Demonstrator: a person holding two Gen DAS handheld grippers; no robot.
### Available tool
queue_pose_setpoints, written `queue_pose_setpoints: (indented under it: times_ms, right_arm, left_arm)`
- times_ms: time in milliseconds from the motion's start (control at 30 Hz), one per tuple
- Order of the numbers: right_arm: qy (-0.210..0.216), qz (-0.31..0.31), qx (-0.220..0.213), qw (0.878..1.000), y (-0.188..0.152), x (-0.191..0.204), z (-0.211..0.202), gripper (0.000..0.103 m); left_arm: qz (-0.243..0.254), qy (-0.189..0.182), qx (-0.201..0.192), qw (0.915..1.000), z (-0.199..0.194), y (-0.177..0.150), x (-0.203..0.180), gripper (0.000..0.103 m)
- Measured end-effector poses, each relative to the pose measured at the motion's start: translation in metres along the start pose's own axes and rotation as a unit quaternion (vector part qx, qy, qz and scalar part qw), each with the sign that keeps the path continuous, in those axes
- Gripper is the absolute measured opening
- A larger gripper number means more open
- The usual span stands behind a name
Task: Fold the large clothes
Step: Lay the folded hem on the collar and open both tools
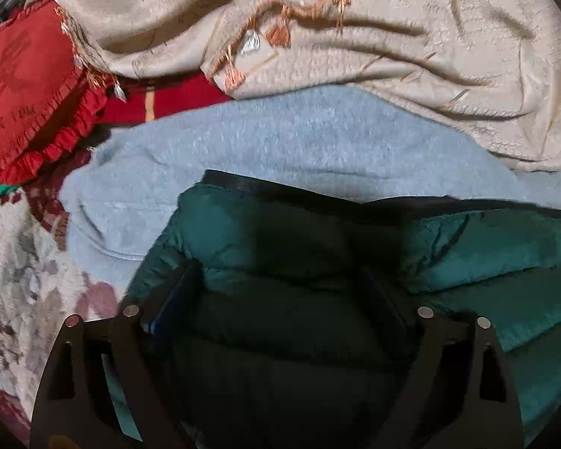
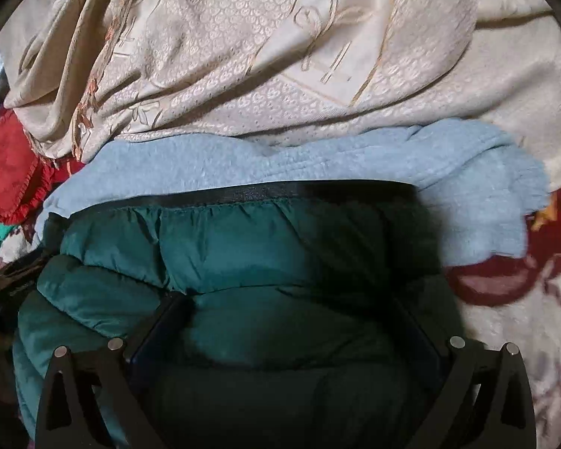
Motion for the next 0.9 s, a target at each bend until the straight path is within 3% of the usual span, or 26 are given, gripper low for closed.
queue_pose_setpoints:
  times_ms: [167, 267, 333, 367, 400, 433, 667, 800, 900]
  right_arm:
    - [0.046, -0.001, -0.084, 0.995, -0.023, 0.029, -0.095, 0.103]
    - [0.042, -0.002, -0.095, 0.995, -0.056, 0.038, -0.108, 0.103]
    - [0.018, -0.003, -0.059, 0.998, -0.083, 0.033, -0.083, 0.103]
    - [0.006, -0.008, -0.052, 0.999, -0.096, 0.030, -0.068, 0.103]
    - [0.007, -0.022, -0.085, 0.996, -0.099, 0.033, -0.068, 0.103]
    - [0.001, -0.036, -0.115, 0.993, -0.102, 0.035, -0.071, 0.103]
    - [-0.003, -0.032, -0.110, 0.993, -0.099, 0.034, -0.072, 0.103]
    - [-0.010, -0.039, -0.112, 0.993, -0.098, 0.038, -0.067, 0.103]
    - [-0.012, -0.038, -0.110, 0.993, -0.096, 0.038, -0.071, 0.103]
  left_arm:
    - [-0.044, -0.076, -0.091, 0.9920, -0.093, -0.006, -0.014, 0.088]
    - [-0.023, -0.094, -0.104, 0.9898, -0.121, -0.023, -0.043, 0.088]
    - [0.003, -0.094, -0.075, 0.9928, -0.111, -0.044, -0.068, 0.089]
    - [0.017, -0.089, -0.042, 0.9950, -0.097, -0.055, -0.079, 0.092]
    - [0.032, -0.076, -0.028, 0.9962, -0.087, -0.063, -0.085, 0.093]
    - [0.046, -0.058, -0.045, 0.9963, -0.087, -0.063, -0.088, 0.096]
    - [0.024, -0.072, -0.057, 0.9955, -0.085, -0.056, -0.085, 0.103]
    - [0.027, -0.055, -0.067, 0.9959, -0.080, -0.062, -0.085, 0.103]
    - [0.041, -0.038, -0.052, 0.9971, -0.081, -0.063, -0.087, 0.103]
Point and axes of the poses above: each gripper's, at about its wrist camera, not at the fingertips, and z roughly the way its jaws point, x to its left, y to its top, the point moved 9 cm from there along z, roughly the way its jaws point, and after that the axes turned 13 degrees about z, right-handed, at the moved point
